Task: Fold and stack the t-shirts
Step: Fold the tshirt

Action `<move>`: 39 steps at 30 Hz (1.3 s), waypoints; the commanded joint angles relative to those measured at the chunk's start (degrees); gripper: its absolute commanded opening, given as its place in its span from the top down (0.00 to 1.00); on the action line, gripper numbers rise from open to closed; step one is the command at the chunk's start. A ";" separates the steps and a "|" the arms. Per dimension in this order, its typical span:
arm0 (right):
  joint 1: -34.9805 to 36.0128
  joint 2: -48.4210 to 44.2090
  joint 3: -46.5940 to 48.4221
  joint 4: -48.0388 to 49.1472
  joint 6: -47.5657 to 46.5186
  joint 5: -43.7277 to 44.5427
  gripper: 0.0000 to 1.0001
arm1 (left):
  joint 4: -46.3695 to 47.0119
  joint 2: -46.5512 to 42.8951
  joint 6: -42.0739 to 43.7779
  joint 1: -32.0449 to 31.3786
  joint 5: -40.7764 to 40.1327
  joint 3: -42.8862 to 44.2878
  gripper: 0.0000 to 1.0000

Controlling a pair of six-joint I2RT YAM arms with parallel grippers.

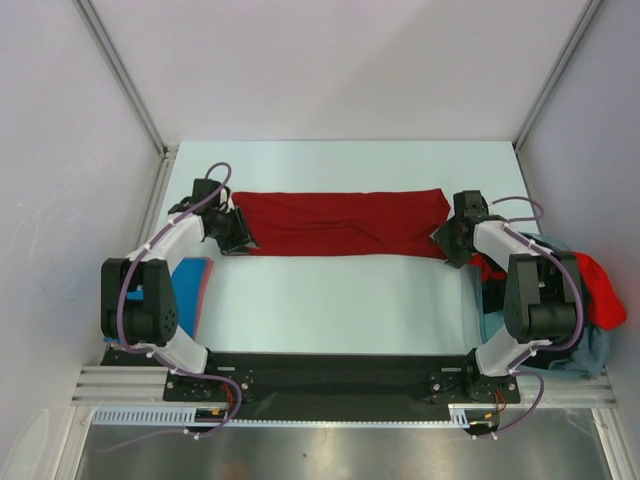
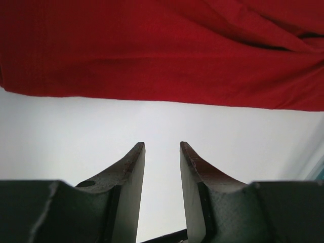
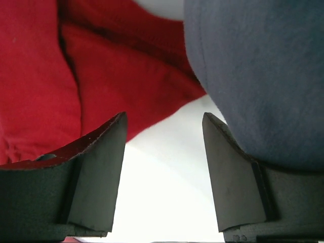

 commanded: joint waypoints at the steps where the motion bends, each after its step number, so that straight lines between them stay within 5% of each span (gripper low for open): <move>1: -0.92 3.21 2.29 -0.30 1.64 3.66 0.34 | 0.49 1.50 1.37 0.04 1.22 3.56 0.61; 4: -0.92 5.06 3.35 0.49 1.56 4.63 0.39 | 0.49 3.08 1.46 0.04 1.48 5.31 0.61; 9: -0.13 9.63 7.47 2.69 -1.16 4.98 0.74 | 0.32 5.36 1.99 0.13 1.57 8.74 0.61; 19: 0.14 17.88 18.62 0.67 -4.50 9.29 0.78 | 0.05 12.39 1.46 0.65 2.36 16.48 0.61; 26: -2.32 26.14 28.48 -1.27 -7.41 13.33 0.89 | -1.70 15.91 2.34 1.09 1.66 21.66 0.61; 39: -5.58 49.34 67.05 -2.41 -20.67 11.93 0.90 | -5.31 14.51 5.85 1.27 1.57 20.09 0.60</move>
